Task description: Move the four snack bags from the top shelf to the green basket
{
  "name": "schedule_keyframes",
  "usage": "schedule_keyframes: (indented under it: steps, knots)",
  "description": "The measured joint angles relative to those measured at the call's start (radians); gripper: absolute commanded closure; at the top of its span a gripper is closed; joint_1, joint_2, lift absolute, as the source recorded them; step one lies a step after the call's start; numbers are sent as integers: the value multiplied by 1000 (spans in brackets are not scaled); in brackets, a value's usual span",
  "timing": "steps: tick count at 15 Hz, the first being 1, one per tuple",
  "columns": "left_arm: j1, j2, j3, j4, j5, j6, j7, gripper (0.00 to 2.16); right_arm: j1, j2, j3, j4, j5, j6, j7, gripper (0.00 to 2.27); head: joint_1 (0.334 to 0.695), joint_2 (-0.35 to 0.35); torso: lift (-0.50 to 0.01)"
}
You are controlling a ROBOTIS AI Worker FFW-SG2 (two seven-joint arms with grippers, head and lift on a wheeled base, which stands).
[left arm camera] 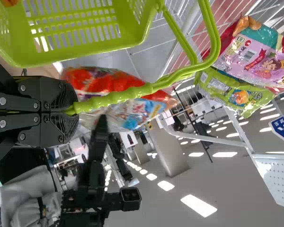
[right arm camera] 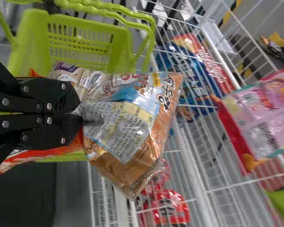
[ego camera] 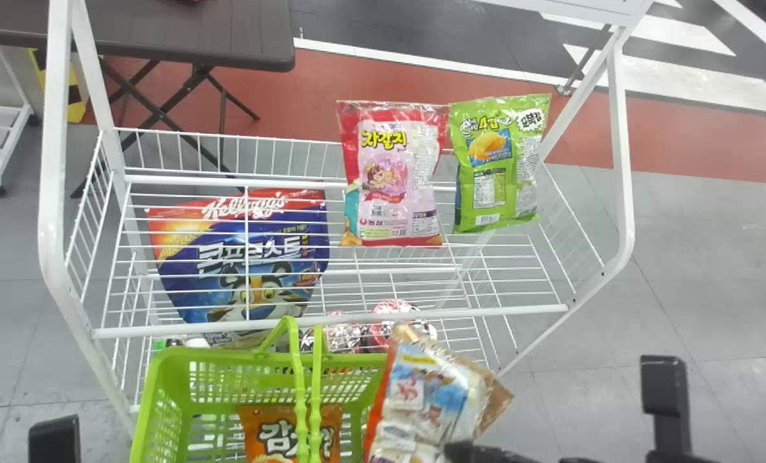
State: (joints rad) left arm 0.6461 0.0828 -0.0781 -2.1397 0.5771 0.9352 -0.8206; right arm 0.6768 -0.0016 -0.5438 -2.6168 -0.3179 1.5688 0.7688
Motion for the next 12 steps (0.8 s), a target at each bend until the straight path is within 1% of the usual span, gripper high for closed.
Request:
schedule_keyframes:
  steps: [2,5,8,9,10,11,12]
  knots:
    - [-1,0,-1,1,0,0,0,1366,6,-2,68,54,5,-1,-3,2128,695,-350,0]
    - [1,1,-4,-3,-1,0,-3,1362,0,-11,198,143,62,-75,-29,2128,695,-350,0]
    - [5,2,-13,-12,-4,0,-3,1366,-35,-21,295,223,112,-161,-39,2118,695,-350,0]
    - [6,2,-17,-14,-7,0,-3,1362,-50,-23,317,244,122,-174,-39,2017,695,-350,0]
    - [6,2,-22,-15,-10,0,-2,1362,-62,-25,334,258,128,-178,-39,1521,695,-350,0]
    - [6,2,-25,-15,-12,0,-2,1362,-73,-27,351,272,134,-179,-39,545,695,-350,0]
    - [5,2,-27,-15,-13,0,-1,1362,-79,-27,363,282,137,-185,-38,-2,695,-350,0]
